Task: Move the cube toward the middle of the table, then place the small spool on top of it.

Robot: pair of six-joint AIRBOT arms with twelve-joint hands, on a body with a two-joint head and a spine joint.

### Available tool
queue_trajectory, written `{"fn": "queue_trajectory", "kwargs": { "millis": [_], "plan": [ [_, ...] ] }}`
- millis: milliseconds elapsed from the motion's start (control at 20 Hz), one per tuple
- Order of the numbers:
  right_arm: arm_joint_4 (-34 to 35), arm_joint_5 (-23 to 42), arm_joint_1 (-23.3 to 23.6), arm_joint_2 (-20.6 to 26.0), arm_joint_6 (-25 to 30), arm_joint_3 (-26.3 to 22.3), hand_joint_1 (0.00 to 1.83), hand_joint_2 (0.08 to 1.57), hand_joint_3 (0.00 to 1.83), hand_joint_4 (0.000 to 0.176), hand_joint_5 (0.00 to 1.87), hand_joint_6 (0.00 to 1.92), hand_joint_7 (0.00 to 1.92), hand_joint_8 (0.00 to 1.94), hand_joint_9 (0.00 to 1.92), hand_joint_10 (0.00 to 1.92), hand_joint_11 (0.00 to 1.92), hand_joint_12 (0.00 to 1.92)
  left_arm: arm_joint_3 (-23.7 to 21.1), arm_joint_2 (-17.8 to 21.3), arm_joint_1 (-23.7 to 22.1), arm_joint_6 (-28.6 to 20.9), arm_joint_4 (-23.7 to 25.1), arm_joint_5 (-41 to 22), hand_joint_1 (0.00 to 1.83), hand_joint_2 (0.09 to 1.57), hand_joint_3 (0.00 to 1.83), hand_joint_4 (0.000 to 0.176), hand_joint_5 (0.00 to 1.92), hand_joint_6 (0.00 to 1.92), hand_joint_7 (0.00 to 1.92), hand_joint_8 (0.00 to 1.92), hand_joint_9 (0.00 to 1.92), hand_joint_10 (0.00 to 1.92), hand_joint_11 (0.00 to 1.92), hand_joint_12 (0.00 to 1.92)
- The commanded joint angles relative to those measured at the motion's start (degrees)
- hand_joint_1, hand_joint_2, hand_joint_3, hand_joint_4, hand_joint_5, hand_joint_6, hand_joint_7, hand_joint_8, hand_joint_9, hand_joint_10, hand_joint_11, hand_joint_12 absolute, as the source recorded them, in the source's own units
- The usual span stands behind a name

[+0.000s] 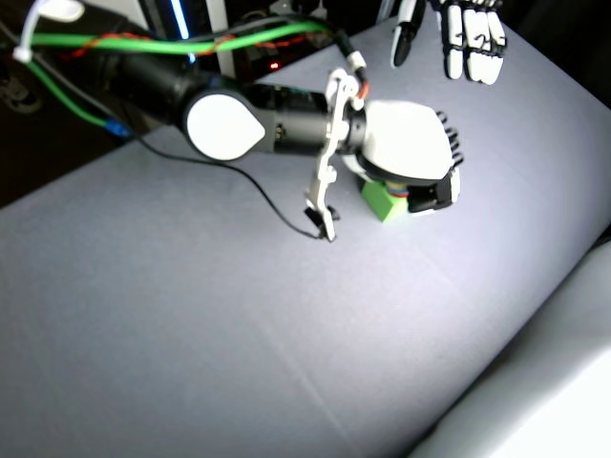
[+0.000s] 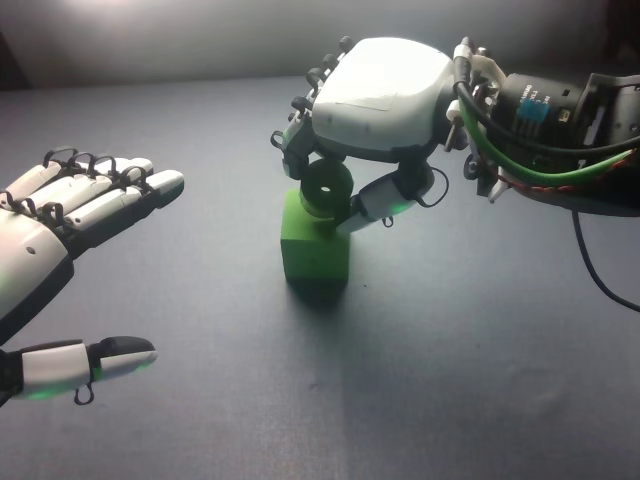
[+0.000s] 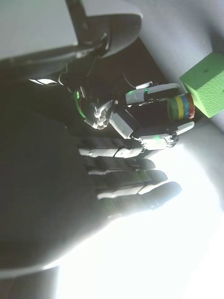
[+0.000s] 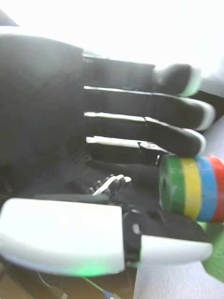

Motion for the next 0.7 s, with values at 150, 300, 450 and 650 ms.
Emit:
{"fn": "queue_trajectory", "kwargs": {
  "millis": [150,300,450,650],
  "plan": [
    [1.4,6.2,1.2,0.1,-0.2,-0.4,1.24,1.14,0.00,0.000,1.01,0.72,0.85,1.49,0.84,1.71,0.86,1.91,0.4,-0.3,-0.6,-0.2,0.2,-6.9,0.90,0.98,0.00,0.107,0.16,0.00,0.19,0.00,0.17,0.00,0.00,0.57],
    [1.2,6.3,2.1,0.2,-0.2,-0.6,1.24,1.18,0.00,0.000,0.96,0.74,0.84,1.48,0.90,1.53,0.90,1.83,0.4,-0.4,-0.7,-0.2,0.2,-6.9,0.93,0.97,0.00,0.066,0.20,0.01,0.18,0.00,0.18,0.00,0.00,0.66],
    [0.8,7.0,2.3,0.3,-0.2,-1.5,1.23,1.20,0.00,0.000,0.90,0.84,0.79,1.56,0.88,1.68,0.89,1.92,0.4,-0.6,-0.7,-0.2,0.2,-6.8,0.92,0.97,0.00,0.102,0.18,0.00,0.16,0.00,0.17,0.00,0.00,0.60],
    [0.4,7.3,2.3,0.4,-0.2,-1.9,1.26,1.13,0.00,0.000,1.03,0.66,0.93,1.30,0.85,1.31,0.75,1.75,0.4,-0.6,-0.7,-0.2,0.2,-7.0,0.89,0.99,0.00,0.060,0.16,0.00,0.15,0.00,0.19,0.00,0.00,0.63]
  ]
}}
